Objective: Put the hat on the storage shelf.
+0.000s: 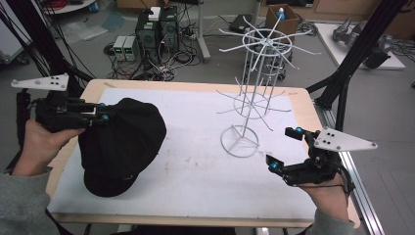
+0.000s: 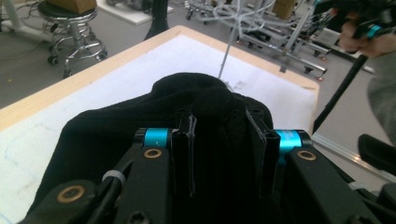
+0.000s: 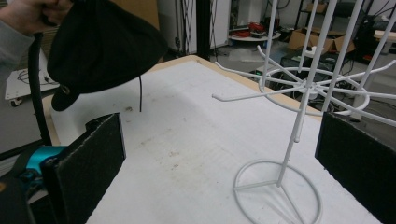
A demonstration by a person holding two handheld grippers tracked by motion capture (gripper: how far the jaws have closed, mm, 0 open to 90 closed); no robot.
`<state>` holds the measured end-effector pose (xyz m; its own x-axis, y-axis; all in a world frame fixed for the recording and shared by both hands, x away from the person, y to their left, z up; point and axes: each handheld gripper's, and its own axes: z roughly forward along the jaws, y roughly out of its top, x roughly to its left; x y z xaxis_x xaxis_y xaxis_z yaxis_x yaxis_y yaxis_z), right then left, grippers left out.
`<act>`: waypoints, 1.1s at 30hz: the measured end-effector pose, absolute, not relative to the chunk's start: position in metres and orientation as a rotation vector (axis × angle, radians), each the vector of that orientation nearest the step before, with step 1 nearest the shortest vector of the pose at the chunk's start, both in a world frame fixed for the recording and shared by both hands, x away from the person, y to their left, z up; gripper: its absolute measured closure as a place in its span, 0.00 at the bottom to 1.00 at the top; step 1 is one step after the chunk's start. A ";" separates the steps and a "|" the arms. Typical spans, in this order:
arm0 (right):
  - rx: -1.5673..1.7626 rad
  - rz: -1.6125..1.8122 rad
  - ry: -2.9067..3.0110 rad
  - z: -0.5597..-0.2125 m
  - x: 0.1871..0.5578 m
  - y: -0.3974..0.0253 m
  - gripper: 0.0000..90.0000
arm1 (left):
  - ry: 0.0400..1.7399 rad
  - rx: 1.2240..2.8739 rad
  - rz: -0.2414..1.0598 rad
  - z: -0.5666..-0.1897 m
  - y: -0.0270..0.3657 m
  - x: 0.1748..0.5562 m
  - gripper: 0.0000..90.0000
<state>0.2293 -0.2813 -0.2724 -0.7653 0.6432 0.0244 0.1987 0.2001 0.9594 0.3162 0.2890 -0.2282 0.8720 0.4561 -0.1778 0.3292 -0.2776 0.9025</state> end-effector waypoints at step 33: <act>0.835 1.624 2.096 -0.285 0.244 -0.287 0.01 | 0.413 1.811 0.032 -0.113 0.292 0.328 0.75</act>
<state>0.2444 -0.2867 -0.2845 -0.7606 0.6451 0.0731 0.2320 0.1649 0.9586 0.3283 0.2915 -0.1125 0.9362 0.2948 -0.1914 0.2614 -0.2197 0.9399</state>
